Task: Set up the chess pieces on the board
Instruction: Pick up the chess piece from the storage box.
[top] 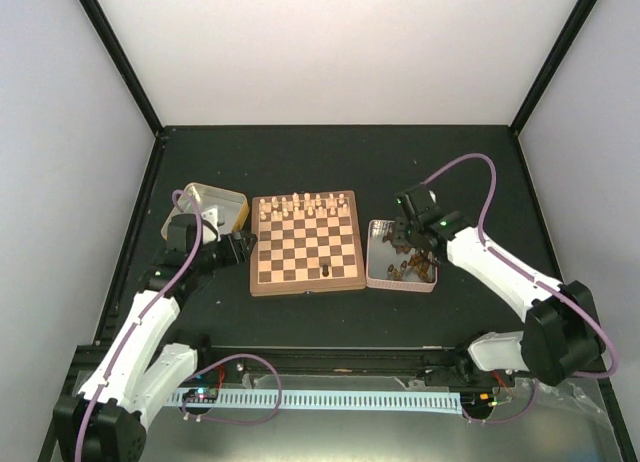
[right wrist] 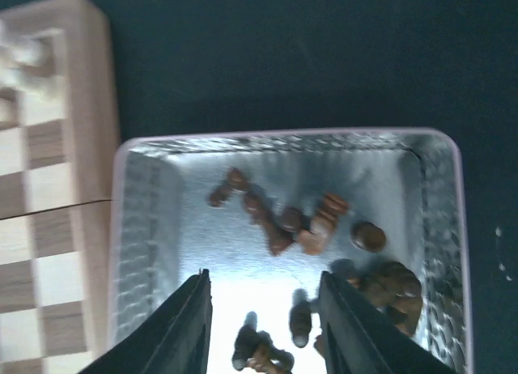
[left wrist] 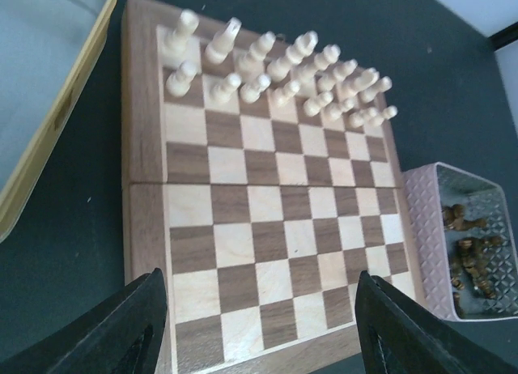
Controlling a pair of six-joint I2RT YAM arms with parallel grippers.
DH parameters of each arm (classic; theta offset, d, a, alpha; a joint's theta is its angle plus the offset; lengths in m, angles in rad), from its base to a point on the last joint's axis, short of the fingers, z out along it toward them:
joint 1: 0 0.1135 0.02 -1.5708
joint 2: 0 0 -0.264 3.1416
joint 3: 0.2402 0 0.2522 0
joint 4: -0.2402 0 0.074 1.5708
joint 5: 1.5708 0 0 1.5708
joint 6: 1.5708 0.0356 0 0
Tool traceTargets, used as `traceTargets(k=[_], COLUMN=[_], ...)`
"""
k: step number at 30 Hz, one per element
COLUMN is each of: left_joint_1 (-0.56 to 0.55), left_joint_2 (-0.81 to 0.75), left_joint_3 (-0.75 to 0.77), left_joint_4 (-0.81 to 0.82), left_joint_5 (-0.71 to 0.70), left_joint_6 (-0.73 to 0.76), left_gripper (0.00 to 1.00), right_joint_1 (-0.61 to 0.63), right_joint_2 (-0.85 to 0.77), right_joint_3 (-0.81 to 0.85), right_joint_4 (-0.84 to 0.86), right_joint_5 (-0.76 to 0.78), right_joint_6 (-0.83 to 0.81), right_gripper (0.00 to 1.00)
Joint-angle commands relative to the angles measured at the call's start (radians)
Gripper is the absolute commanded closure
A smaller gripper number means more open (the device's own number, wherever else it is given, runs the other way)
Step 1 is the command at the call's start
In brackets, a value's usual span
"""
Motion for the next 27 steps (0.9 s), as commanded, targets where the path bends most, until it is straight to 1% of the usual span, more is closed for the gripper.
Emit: traceTargets(k=[1, 8, 10, 13, 16, 21, 23, 27], left_joint_1=[-0.006, -0.006, -0.006, -0.005, -0.005, -0.006, -0.006, -0.005], left_joint_2=[-0.033, -0.035, -0.03, -0.025, -0.026, -0.029, -0.029, -0.029], left_joint_3=[0.057, 0.052, 0.051, 0.051, 0.048, 0.042, 0.039, 0.031], left_joint_4=[0.021, 0.032, 0.03, 0.027, 0.028, 0.032, 0.031, 0.034], left_joint_5=[0.007, 0.008, 0.009, 0.013, 0.014, 0.017, 0.018, 0.02], left_joint_6=[0.041, 0.048, 0.048, 0.048, 0.045, 0.037, 0.037, 0.035], left_gripper=[0.34, 0.33, 0.33, 0.33, 0.33, 0.33, 0.32, 0.32], right_joint_1=[-0.071, -0.085, -0.088, -0.09, -0.09, -0.09, -0.091, -0.09], right_joint_2=[0.03, 0.146, 0.168, 0.196, 0.221, 0.266, 0.278, 0.303], right_joint_3=[-0.053, -0.057, -0.053, -0.041, -0.03, -0.01, -0.005, 0.007], right_joint_4=[0.04, 0.063, 0.081, 0.111, 0.126, 0.136, 0.142, 0.163], right_joint_5=[-0.034, 0.034, 0.041, -0.001, -0.023, -0.031, -0.022, -0.018], right_joint_6=[-0.044, -0.078, -0.092, -0.132, -0.144, -0.149, -0.148, -0.158], right_gripper=[0.64, 0.68, 0.72, 0.79, 0.79, 0.75, 0.75, 0.81])
